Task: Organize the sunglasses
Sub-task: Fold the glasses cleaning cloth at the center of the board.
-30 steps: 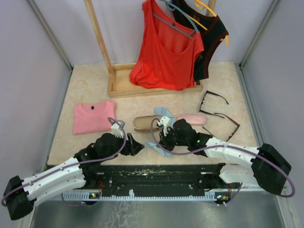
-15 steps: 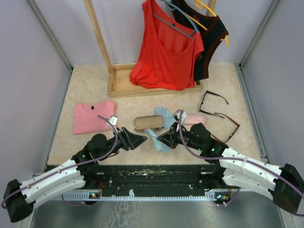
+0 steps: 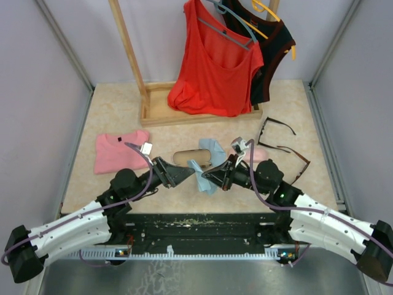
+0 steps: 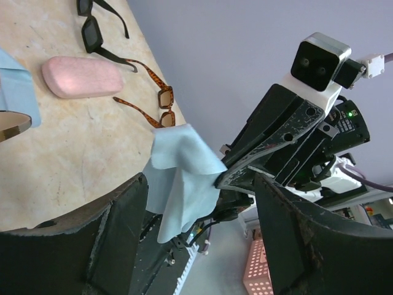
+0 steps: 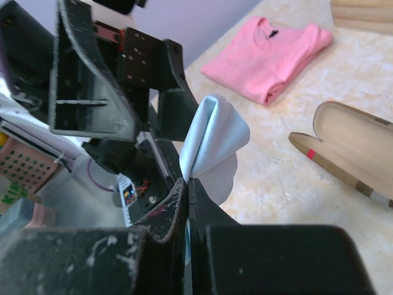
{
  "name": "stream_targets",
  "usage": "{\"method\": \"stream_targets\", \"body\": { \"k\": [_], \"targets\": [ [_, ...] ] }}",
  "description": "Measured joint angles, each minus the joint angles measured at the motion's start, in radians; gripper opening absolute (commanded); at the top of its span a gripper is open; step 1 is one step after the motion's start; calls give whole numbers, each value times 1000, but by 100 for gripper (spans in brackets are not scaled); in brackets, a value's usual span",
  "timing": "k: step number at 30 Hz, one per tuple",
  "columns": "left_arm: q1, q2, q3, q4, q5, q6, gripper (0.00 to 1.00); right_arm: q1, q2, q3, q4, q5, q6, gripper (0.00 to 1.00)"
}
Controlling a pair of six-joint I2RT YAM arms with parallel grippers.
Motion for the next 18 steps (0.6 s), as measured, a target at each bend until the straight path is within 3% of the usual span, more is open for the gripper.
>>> {"method": "stream_targets", "body": {
  "k": [5,18],
  "targets": [
    [0,1,0,30,10,-13,74,0,-43,0,40,-11,20,0],
    [0,12,0,100,36,-21,57,0,-51,0,31,-32,34,0]
  ]
}}
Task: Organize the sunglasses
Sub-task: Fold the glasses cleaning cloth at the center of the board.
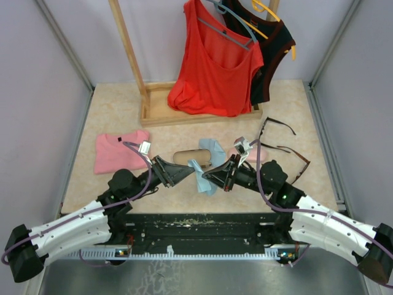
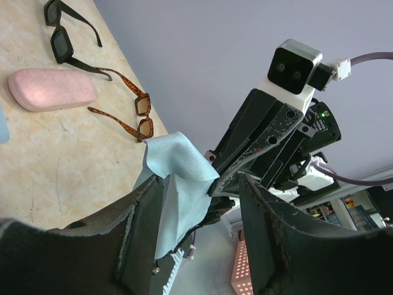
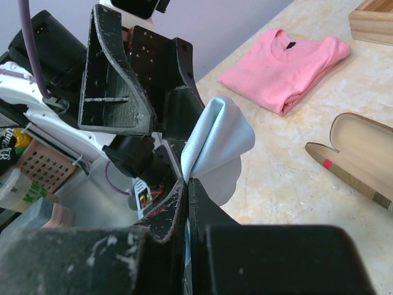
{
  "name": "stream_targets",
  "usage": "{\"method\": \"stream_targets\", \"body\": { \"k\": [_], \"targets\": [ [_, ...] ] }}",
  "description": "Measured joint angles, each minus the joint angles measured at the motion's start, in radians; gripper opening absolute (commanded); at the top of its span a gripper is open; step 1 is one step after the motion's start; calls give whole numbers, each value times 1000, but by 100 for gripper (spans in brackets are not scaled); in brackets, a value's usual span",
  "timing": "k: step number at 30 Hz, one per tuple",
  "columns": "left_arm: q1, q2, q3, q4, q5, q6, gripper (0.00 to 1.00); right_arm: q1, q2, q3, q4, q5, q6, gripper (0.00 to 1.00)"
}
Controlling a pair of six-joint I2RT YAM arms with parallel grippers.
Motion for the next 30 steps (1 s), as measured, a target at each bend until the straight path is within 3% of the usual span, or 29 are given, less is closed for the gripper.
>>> {"method": "stream_targets", "body": {
  "k": [15,30],
  "targets": [
    [0,11,0,5,3,-4,60,0,-14,0,27,-47,25,0],
    [0,11,0,27,11,-8,32,0,-21,0,15,-52,35,0]
  ]
}}
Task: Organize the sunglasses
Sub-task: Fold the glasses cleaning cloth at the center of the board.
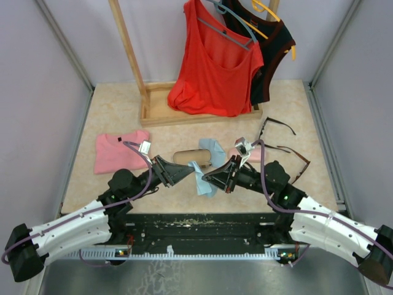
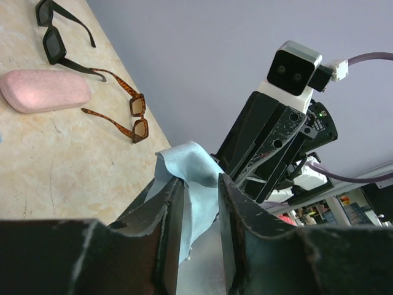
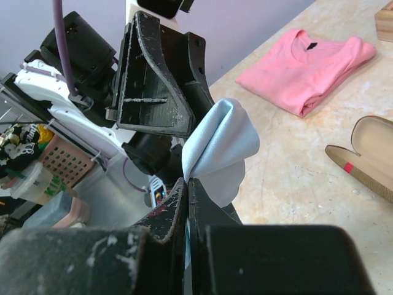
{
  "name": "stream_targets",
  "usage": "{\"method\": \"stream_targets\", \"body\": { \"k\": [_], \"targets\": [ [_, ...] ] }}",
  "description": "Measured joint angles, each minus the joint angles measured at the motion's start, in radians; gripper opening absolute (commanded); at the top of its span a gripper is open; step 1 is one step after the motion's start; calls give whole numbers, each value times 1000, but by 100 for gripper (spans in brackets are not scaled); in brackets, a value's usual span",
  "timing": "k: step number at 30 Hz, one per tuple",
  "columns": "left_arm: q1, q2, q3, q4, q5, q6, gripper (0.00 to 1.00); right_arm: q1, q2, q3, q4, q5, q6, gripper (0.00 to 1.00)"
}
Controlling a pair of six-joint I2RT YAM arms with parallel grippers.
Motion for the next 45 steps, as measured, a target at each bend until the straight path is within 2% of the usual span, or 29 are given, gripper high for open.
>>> {"method": "stream_targets", "body": {
  "k": [6,9,12,15,18,32,36,42,45],
  "targets": [
    [0,0,0,0,0,1,22,0,0,0,-7,8,0,0],
    [0,0,0,0,0,0,23,0,0,0,-10,8,0,0],
    [0,0,0,-2,-2,0,29,0,0,0,-11,8,0,0],
    [0,-1,0,-3,-8,-3,44,0,-2,0,-11,7,-1,0],
    [0,-3,0,-3,-12,-7,52,0,-2,0,-11,7,-1,0],
    [0,5,0,7,-10,-21,59,0,-2,0,13,-31,3,0],
    [0,19,0,23,0,-26,59,0,-2,-1,48,-50,11,0],
    [0,23,0,40,8,-33,48,0,-2,-1,64,-61,15,0],
    [0,18,0,42,8,-34,46,0,-2,-1,58,-56,12,0]
  ]
}}
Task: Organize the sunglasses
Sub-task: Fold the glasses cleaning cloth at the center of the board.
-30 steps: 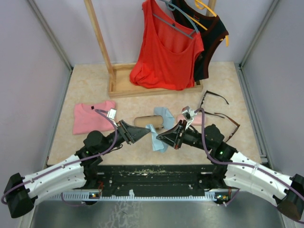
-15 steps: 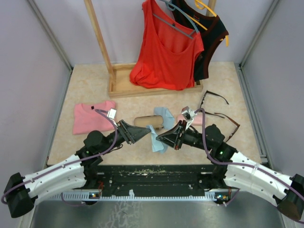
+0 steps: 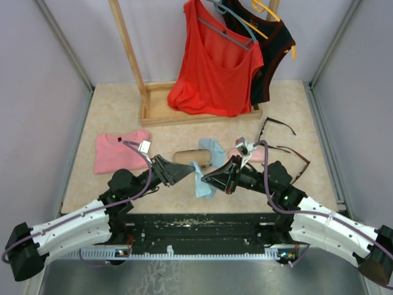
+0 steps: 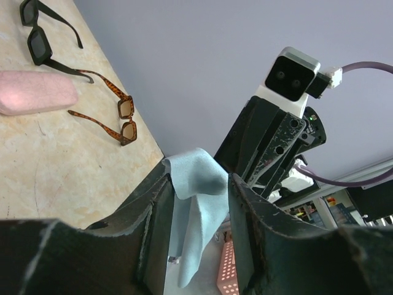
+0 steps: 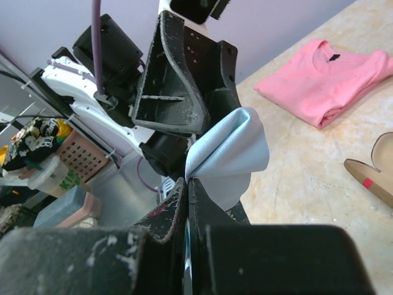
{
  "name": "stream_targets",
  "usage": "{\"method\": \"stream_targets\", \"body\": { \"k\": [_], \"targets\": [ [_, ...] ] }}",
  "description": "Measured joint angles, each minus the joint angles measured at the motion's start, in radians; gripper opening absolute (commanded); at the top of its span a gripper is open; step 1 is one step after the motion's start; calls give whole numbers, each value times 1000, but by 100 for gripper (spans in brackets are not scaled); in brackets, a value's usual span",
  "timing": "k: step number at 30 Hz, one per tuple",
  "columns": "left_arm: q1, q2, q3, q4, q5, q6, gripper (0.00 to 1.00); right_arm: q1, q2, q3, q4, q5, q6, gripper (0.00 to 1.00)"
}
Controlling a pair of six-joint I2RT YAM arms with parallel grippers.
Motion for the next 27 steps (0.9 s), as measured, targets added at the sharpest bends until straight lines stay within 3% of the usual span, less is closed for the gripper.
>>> {"method": "stream_targets", "body": {
  "k": [13,27],
  "targets": [
    [0,-13,0,2,0,0,29,0,-11,0,-39,26,-13,0],
    [0,-24,0,-10,-4,-3,0,0,-12,0,-99,37,-53,0]
  ]
}}
